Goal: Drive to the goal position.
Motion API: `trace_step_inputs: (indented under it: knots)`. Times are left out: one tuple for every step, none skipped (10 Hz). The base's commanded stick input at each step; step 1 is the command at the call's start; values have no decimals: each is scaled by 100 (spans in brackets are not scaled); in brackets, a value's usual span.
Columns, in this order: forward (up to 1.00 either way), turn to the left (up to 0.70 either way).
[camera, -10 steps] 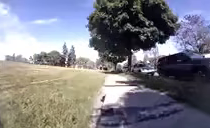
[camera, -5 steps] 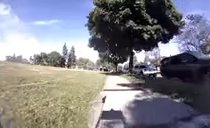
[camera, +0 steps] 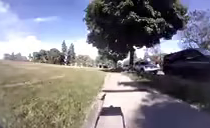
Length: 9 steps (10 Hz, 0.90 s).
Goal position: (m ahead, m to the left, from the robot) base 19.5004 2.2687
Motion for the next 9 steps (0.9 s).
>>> trace_step_inputs:
  knots:
    - [100, 0]
    - [100, 0]
    - [100, 0]
    - [100, 0]
    - [100, 0]
    - [100, 0]
    - [100, 0]
    - [100, 0]
    - [100, 0]
